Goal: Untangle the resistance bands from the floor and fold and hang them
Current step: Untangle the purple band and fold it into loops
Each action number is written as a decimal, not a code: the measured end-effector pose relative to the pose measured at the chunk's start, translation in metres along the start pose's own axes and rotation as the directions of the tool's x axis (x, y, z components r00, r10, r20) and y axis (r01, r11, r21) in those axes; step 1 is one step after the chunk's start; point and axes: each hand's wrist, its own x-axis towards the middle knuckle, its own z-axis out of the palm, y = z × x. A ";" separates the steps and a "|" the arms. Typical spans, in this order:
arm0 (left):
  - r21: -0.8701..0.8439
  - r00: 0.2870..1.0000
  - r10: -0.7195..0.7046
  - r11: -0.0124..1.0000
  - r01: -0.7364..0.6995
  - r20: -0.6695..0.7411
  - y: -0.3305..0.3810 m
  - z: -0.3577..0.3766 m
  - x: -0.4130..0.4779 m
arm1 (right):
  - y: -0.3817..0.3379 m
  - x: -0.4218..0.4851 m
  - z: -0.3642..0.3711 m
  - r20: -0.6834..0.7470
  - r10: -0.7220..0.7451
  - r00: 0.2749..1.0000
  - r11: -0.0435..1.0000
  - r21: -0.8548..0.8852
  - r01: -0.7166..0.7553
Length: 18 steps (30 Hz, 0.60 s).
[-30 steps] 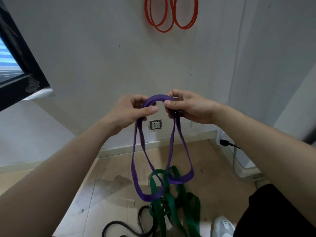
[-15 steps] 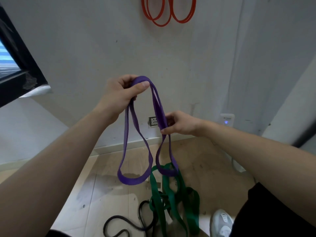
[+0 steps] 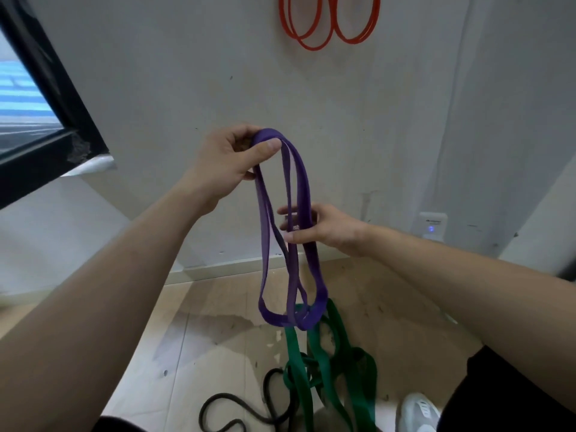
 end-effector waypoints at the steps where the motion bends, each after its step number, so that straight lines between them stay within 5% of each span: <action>1: -0.023 1.000 -0.006 1.000 0.006 -0.010 0.001 0.000 0.000 | -0.001 0.002 0.003 -0.001 -0.010 1.000 1.000 0.024 0.010; 18: -0.447 0.980 -0.162 0.889 0.096 -0.113 0.002 -0.018 0.000 | -0.013 0.016 0.039 0.037 -0.054 0.998 0.998 -0.021 0.055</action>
